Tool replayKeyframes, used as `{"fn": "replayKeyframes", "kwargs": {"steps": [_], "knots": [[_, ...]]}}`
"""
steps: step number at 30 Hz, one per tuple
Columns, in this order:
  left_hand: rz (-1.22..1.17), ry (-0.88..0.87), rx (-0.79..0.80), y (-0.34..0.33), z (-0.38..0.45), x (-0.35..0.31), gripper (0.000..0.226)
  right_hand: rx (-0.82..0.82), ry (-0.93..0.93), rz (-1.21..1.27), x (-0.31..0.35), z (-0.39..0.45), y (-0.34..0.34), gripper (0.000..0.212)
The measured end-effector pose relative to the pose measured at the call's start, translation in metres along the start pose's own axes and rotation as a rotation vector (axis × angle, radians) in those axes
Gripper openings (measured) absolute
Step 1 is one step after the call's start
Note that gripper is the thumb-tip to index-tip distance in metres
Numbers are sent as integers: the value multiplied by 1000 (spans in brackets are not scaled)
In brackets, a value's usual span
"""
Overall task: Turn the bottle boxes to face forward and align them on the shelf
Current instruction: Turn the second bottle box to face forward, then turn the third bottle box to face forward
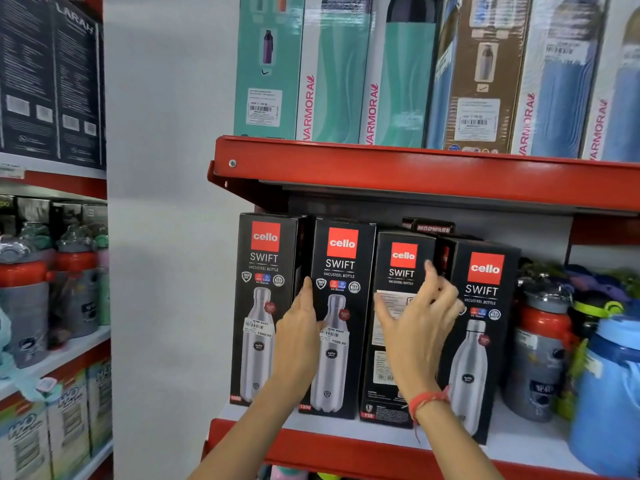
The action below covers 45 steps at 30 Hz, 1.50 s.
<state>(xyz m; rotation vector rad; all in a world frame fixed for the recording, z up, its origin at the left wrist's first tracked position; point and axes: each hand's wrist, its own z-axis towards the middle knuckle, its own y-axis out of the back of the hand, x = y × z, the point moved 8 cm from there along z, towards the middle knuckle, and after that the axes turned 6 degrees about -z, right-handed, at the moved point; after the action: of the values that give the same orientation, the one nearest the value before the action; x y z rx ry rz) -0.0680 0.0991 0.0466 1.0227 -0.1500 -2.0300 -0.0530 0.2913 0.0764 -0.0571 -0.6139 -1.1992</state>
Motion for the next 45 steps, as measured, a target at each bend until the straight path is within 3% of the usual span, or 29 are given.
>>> {"fn": "replayKeyframes", "kwargs": {"steps": [2, 4, 7, 10, 14, 16, 22, 27, 31, 33, 37, 45], "knots": [[0, -20, -15, -2, 0, -1, 76, 69, -90, -63, -7, -2, -9, 103], [7, -27, -17, -3, 0, 0, 75, 161, -102, -87, -7, -8, -18, 113], [35, -47, -3, -2, -2, -1, 76, 283, -143, -2, -12, -11, -29, 122], [62, -79, -28, 3, -8, -9, 75, 291, -146, 103, -15, -10, -23, 126], [19, -290, -149, 14, -22, -39, 70, 287, -100, 234, -19, -17, 3, 127], [-123, -319, -78, 13, -25, -53, 68, 298, -73, 286, -21, -18, 21, 127], [-584, -34, 270, -10, -28, -70, 78, 348, 49, 514, -23, -3, 77, 125], [-768, -89, 556, -19, -41, -99, 41, 607, 114, 692, -38, 11, 83, 117], [-734, -96, 439, -13, -44, -102, 40, 867, 171, 647, -36, 12, 68, 109], [-719, -95, 377, -11, -42, -102, 44, 909, 195, 566, -34, 16, 61, 105], [-567, -89, 241, -15, -34, -97, 58, 878, 182, 547, -33, 27, 48, 95], [-399, -19, 95, -53, -16, -79, 57, 661, 109, 344, -47, 31, 2, 100]]}}
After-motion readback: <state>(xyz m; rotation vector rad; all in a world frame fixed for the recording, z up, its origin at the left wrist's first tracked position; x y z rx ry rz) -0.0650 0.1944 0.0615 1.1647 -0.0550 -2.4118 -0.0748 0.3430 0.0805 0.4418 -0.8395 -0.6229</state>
